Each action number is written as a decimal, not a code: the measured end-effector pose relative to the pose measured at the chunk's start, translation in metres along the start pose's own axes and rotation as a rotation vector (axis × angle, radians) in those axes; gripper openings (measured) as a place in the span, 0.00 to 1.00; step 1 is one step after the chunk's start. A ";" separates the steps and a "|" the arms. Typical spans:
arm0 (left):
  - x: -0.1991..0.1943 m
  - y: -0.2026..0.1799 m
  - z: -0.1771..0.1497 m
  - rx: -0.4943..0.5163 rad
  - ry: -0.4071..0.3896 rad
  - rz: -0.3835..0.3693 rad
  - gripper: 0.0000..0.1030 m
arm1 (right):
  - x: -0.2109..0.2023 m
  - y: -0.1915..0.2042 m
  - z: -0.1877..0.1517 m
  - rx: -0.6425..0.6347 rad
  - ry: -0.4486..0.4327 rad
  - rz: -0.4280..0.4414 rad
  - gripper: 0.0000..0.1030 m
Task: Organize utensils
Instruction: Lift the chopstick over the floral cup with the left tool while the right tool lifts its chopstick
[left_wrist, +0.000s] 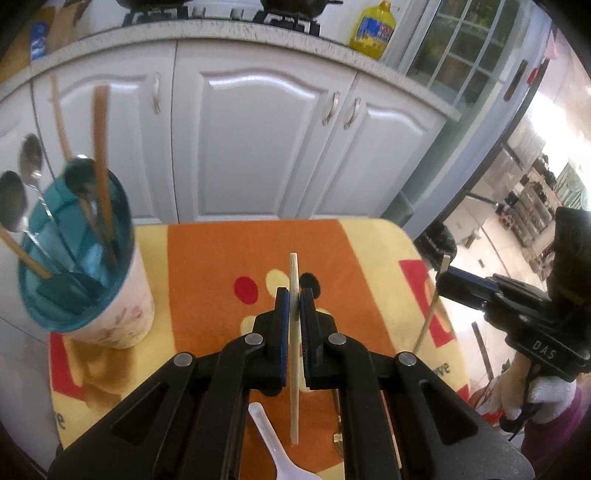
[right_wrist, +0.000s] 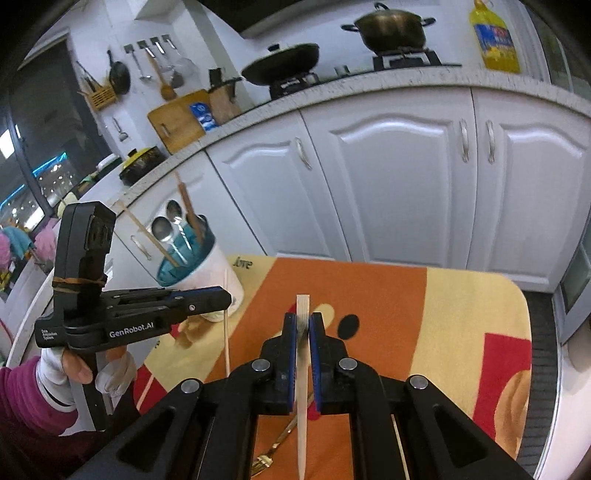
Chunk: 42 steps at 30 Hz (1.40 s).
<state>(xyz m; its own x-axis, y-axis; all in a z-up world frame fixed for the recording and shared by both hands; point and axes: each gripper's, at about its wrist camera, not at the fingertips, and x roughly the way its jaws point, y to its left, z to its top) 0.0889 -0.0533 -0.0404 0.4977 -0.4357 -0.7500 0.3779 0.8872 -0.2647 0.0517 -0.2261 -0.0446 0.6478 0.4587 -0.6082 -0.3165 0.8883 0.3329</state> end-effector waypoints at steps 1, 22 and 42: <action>-0.006 -0.001 0.000 0.001 -0.012 -0.002 0.04 | -0.002 0.004 0.002 -0.009 -0.006 0.000 0.06; -0.097 0.024 0.013 -0.015 -0.186 0.030 0.04 | -0.021 0.070 0.053 -0.181 -0.081 0.015 0.06; -0.177 0.078 0.051 -0.071 -0.314 0.101 0.04 | -0.003 0.143 0.123 -0.288 -0.169 0.107 0.06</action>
<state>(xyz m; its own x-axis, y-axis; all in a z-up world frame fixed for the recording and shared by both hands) 0.0704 0.0858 0.1025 0.7506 -0.3603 -0.5539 0.2642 0.9320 -0.2483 0.0900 -0.1030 0.0935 0.6985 0.5605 -0.4448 -0.5558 0.8165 0.1561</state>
